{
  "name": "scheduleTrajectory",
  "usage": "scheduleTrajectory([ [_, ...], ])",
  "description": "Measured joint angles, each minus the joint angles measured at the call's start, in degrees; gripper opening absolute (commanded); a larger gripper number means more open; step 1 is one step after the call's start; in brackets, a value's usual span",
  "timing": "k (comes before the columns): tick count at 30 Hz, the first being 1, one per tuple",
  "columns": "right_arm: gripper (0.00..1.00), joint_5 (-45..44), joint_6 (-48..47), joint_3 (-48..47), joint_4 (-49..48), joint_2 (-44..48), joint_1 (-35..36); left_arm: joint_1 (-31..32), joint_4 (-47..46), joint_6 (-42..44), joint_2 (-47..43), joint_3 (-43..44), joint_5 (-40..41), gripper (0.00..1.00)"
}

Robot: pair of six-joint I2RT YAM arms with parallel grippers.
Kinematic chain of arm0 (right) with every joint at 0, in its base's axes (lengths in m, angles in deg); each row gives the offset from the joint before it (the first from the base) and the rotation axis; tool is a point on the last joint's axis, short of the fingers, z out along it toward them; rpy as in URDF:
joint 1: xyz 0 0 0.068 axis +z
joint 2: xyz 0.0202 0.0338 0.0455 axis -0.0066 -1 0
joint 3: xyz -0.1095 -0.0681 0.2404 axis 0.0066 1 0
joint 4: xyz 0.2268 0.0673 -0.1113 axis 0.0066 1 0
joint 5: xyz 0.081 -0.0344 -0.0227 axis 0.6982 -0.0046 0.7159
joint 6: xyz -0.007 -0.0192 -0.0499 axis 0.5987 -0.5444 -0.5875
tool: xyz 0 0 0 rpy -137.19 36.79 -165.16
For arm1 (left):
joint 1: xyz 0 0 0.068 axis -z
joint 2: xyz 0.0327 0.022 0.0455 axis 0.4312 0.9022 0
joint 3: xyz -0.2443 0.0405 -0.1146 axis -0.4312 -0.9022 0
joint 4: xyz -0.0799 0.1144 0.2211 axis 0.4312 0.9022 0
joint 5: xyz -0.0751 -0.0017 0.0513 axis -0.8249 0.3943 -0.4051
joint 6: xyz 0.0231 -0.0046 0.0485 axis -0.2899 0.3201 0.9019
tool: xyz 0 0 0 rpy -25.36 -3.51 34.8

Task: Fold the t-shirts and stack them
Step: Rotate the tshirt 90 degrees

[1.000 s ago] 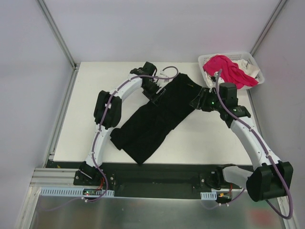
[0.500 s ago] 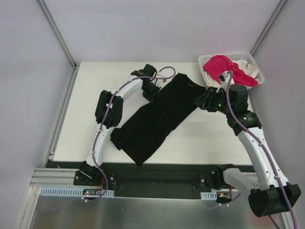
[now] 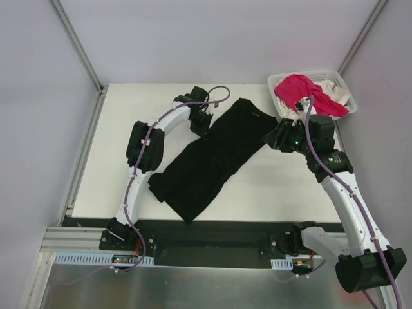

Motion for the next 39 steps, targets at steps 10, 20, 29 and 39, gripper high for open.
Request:
scheduleTrajectory([
  [10, 0.45, -1.5, 0.1, 0.0, 0.2, -0.1, -0.1, -3.6, -1.6, -7.4, -2.7, -4.0, 7.5, 0.00],
  [20, 0.45, -1.0, 0.9, 0.0, 0.1, -2.8, -0.1, -11.3, -3.9, -18.1, -8.3, -12.7, 19.4, 0.00],
  [29, 0.45, 0.9, 2.3, 1.3, -2.0, -6.5, -0.2, -13.9, -5.2, -25.8, -13.6, -21.4, 30.1, 0.00],
  [39, 0.50, 5.4, 3.9, 2.4, -4.6, -14.6, 0.7, -13.2, -6.6, -25.2, -17.0, -26.3, 29.0, 0.28],
])
